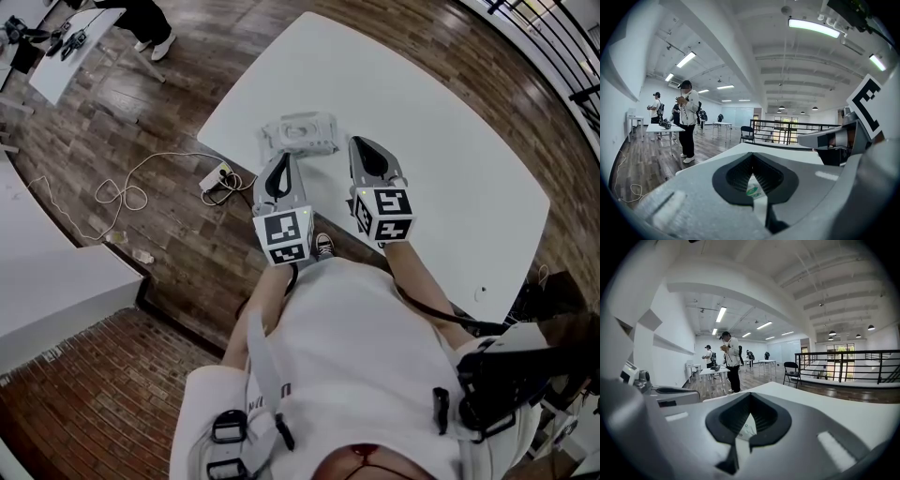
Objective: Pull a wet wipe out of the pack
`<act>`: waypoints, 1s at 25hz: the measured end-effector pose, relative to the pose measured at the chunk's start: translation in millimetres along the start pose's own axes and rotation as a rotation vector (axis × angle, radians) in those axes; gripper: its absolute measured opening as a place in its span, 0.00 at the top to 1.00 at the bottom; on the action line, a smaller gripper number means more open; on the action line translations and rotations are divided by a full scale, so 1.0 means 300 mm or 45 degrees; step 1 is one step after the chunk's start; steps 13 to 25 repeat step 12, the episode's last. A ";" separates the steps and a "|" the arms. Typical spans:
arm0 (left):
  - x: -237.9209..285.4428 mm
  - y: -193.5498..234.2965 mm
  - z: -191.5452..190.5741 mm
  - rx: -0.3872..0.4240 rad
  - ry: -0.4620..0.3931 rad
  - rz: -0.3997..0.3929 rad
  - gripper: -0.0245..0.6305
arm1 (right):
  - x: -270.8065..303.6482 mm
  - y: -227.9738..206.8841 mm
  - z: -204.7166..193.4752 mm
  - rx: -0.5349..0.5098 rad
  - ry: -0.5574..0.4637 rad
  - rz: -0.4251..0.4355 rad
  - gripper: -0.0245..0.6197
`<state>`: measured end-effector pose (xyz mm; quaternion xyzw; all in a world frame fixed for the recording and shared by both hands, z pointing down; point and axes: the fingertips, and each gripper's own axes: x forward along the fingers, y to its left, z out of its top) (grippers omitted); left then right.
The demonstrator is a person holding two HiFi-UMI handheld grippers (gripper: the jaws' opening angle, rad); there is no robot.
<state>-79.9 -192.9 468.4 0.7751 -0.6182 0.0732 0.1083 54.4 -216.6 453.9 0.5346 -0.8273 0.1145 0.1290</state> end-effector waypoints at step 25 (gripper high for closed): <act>-0.005 0.004 0.006 0.003 -0.007 0.001 0.96 | 0.000 -0.007 -0.016 0.003 0.022 -0.006 0.95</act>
